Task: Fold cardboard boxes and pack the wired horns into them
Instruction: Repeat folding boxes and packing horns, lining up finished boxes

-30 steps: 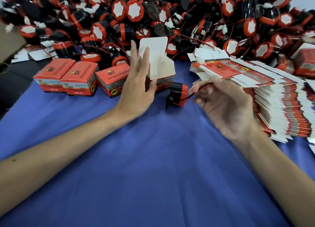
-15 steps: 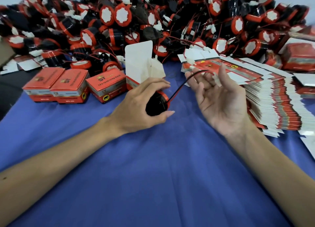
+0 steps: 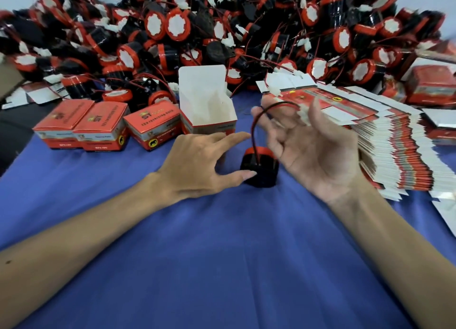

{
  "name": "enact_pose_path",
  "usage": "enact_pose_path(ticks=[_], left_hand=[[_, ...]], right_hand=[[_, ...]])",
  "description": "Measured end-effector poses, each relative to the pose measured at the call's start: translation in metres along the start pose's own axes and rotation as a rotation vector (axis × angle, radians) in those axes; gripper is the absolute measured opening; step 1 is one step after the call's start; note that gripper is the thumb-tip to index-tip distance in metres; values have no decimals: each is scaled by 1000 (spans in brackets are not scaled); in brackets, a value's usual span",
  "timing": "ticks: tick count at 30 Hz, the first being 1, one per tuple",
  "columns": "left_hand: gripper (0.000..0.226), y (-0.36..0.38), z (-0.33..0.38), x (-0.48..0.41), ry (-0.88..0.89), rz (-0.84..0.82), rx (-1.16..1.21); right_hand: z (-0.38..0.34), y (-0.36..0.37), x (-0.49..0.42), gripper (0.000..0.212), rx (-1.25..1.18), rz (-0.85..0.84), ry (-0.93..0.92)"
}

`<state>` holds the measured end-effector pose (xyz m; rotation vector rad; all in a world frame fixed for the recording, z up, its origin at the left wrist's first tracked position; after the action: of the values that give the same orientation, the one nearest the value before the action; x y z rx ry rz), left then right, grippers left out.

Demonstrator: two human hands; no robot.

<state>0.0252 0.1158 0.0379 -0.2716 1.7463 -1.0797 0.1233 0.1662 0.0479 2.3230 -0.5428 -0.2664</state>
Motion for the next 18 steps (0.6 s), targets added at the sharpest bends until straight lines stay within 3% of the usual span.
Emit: enact_pose_path(ticks=[2, 8, 11, 15, 18], left_hand=[[45, -2, 1, -1, 25, 48, 96], [53, 6, -12, 3, -79, 55, 397], [44, 7, -12, 0, -54, 40, 594], [28, 16, -12, 2, -149, -33, 636], [32, 22, -13, 2, -182, -34, 665]], right_hand=[[8, 4, -2, 44, 18, -19, 23], [18, 17, -7, 40, 234, -61, 1], [25, 16, -10, 51, 348, -6, -11], [34, 24, -10, 48, 476, -20, -15], [34, 29, -9, 38, 639, 2, -27]])
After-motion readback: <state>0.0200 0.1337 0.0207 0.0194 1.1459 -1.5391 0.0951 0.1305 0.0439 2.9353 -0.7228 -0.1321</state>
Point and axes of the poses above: each hand's wrist, its own x-axis away from the middle knuckle, its own y-axis out of the palm, z = x × y, the point moved 9 cm from there along -x, towards the middle knuckle, and after that the axes turned 14 degrees about y, right-handed, at the moved point
